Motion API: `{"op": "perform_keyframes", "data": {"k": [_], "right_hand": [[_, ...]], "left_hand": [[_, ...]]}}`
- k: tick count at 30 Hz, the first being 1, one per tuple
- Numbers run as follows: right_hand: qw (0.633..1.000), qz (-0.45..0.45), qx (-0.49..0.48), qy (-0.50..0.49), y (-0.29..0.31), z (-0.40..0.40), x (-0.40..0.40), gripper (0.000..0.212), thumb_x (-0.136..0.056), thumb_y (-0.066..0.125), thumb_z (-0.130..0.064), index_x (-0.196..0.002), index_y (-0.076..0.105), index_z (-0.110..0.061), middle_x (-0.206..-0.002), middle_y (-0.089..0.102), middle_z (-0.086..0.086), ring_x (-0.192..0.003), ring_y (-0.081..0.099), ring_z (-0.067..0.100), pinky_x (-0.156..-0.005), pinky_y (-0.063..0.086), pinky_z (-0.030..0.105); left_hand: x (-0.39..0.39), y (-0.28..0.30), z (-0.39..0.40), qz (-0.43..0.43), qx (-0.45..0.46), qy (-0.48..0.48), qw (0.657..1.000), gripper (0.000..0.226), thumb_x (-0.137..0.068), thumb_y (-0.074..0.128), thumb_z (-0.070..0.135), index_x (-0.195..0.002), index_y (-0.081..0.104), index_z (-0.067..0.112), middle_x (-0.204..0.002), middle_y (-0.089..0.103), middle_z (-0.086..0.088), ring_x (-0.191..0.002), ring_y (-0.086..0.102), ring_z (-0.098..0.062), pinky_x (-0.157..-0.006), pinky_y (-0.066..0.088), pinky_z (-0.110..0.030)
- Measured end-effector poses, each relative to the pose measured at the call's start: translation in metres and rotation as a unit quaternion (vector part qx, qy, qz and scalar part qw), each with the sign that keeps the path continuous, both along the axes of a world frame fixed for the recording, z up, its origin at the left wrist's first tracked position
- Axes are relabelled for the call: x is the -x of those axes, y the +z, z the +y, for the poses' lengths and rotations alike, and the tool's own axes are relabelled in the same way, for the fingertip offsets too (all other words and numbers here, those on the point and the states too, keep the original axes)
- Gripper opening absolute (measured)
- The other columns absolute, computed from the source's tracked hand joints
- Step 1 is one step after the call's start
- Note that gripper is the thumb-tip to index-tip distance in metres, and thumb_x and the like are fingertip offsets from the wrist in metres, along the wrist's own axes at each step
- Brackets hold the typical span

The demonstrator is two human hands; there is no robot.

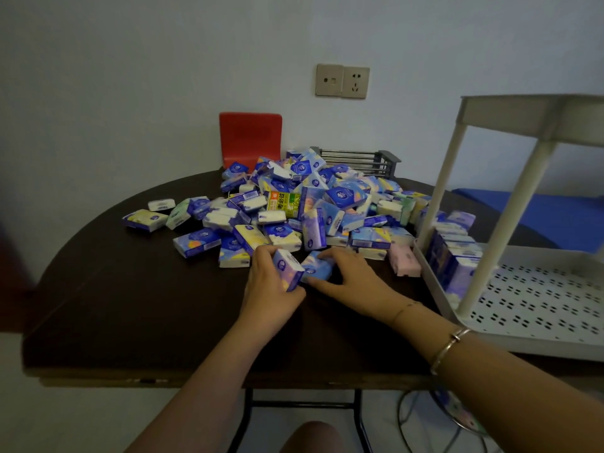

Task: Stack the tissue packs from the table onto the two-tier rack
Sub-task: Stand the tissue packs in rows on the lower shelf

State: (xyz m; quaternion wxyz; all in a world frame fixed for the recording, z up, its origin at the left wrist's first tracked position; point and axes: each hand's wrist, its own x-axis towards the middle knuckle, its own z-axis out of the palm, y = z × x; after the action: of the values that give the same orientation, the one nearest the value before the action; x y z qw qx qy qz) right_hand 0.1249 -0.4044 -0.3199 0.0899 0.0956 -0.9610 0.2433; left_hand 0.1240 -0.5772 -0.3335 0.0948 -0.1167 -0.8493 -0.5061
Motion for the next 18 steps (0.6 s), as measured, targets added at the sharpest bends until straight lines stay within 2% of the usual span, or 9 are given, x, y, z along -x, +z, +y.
{"op": "perform_keyframes", "data": {"k": [2, 3, 5, 7, 9, 12, 15, 17, 18], "right_hand": [[1.000, 0.001, 0.012, -0.007, 0.002, -0.003, 0.000, 0.055, -0.080, 0.065, -0.053, -0.122, 0.047, -0.023, -0.123, 0.052, -0.001, -0.110, 0.048, 0.014, -0.093, 0.045, 0.031], [0.999, -0.003, 0.051, -0.015, 0.003, -0.004, -0.001, 0.053, -0.079, 0.066, -0.053, -0.119, 0.049, -0.021, -0.118, 0.055, 0.000, -0.105, 0.052, 0.014, -0.090, 0.048, 0.030], [0.981, -0.037, 0.187, -0.041, 0.011, -0.008, -0.005, 0.047, -0.080, 0.064, -0.054, -0.113, 0.053, -0.023, -0.106, 0.060, 0.000, -0.096, 0.059, 0.014, -0.084, 0.049, 0.029], [0.952, -0.087, 0.290, -0.051, 0.020, -0.011, -0.007, 0.040, -0.081, 0.061, -0.056, -0.107, 0.058, -0.025, -0.100, 0.063, 0.000, -0.093, 0.061, 0.014, -0.084, 0.048, 0.028], [0.941, -0.125, 0.313, -0.014, 0.025, -0.015, -0.008, 0.035, -0.084, 0.059, -0.054, -0.096, 0.062, -0.021, -0.090, 0.062, -0.002, -0.085, 0.059, 0.013, -0.083, 0.047, 0.030], [0.918, -0.170, 0.357, 0.034, 0.029, -0.025, -0.010, 0.037, -0.091, 0.049, -0.052, -0.080, 0.063, -0.020, -0.079, 0.066, -0.002, -0.078, 0.064, 0.013, -0.081, 0.049, 0.028], [0.933, -0.158, 0.323, -0.009, 0.029, -0.032, -0.006, 0.049, -0.092, 0.038, -0.059, -0.087, 0.069, -0.022, -0.097, 0.070, 0.000, -0.093, 0.065, 0.014, -0.091, 0.048, 0.030], [0.965, -0.067, 0.252, -0.036, 0.025, -0.033, 0.000, 0.054, -0.097, 0.035, -0.051, -0.096, 0.069, -0.009, -0.103, 0.066, 0.012, -0.096, 0.060, 0.022, -0.092, 0.045, 0.040], [0.979, 0.010, 0.198, -0.040, 0.022, -0.033, 0.003, 0.047, -0.099, 0.037, -0.042, -0.099, 0.067, -0.005, -0.103, 0.063, 0.014, -0.096, 0.057, 0.024, -0.090, 0.044, 0.041]], "left_hand": [[0.000, -0.002, -0.001, -0.008, -0.022, 0.001, 1.000, 0.066, -0.070, 0.076, 0.010, -0.108, 0.028, 0.033, -0.118, 0.043, 0.001, -0.114, 0.048, -0.019, -0.095, 0.046, -0.043], [0.000, -0.002, -0.001, -0.008, -0.034, 0.001, 0.999, 0.066, -0.070, 0.078, 0.012, -0.108, 0.028, 0.033, -0.119, 0.043, 0.003, -0.116, 0.047, -0.018, -0.096, 0.045, -0.039], [-0.001, -0.002, -0.001, -0.009, -0.055, -0.001, 0.998, 0.069, -0.069, 0.082, 0.020, -0.109, 0.028, 0.034, -0.119, 0.042, 0.004, -0.116, 0.044, -0.015, -0.094, 0.043, -0.032], [0.000, -0.002, -0.001, -0.010, -0.066, -0.011, 0.998, 0.073, -0.065, 0.085, 0.031, -0.109, 0.027, 0.035, -0.121, 0.043, 0.003, -0.116, 0.044, -0.014, -0.094, 0.044, -0.033], [0.000, -0.001, 0.000, -0.006, -0.082, -0.018, 0.996, 0.075, -0.061, 0.085, 0.038, -0.109, 0.027, 0.036, -0.123, 0.046, 0.002, -0.118, 0.046, -0.015, -0.096, 0.046, -0.037], [0.000, 0.000, -0.002, -0.015, -0.143, -0.013, 0.990, 0.071, -0.066, 0.083, 0.034, -0.112, 0.029, 0.037, -0.130, 0.046, 0.000, -0.121, 0.048, -0.017, -0.098, 0.047, -0.041], [0.001, 0.000, -0.002, -0.025, -0.166, -0.017, 0.986, 0.065, -0.072, 0.079, 0.032, -0.118, 0.035, 0.042, -0.135, 0.045, 0.001, -0.122, 0.049, -0.015, -0.097, 0.049, -0.036], [0.001, 0.000, -0.001, -0.028, -0.151, -0.007, 0.988, 0.061, -0.074, 0.077, 0.035, -0.120, 0.037, 0.043, -0.133, 0.048, 0.004, -0.118, 0.050, -0.013, -0.095, 0.048, -0.035], [0.001, 0.001, -0.001, -0.030, -0.153, -0.002, 0.988, 0.060, -0.076, 0.076, 0.033, -0.121, 0.037, 0.041, -0.130, 0.048, 0.006, -0.114, 0.051, -0.009, -0.091, 0.048, -0.029]]}}
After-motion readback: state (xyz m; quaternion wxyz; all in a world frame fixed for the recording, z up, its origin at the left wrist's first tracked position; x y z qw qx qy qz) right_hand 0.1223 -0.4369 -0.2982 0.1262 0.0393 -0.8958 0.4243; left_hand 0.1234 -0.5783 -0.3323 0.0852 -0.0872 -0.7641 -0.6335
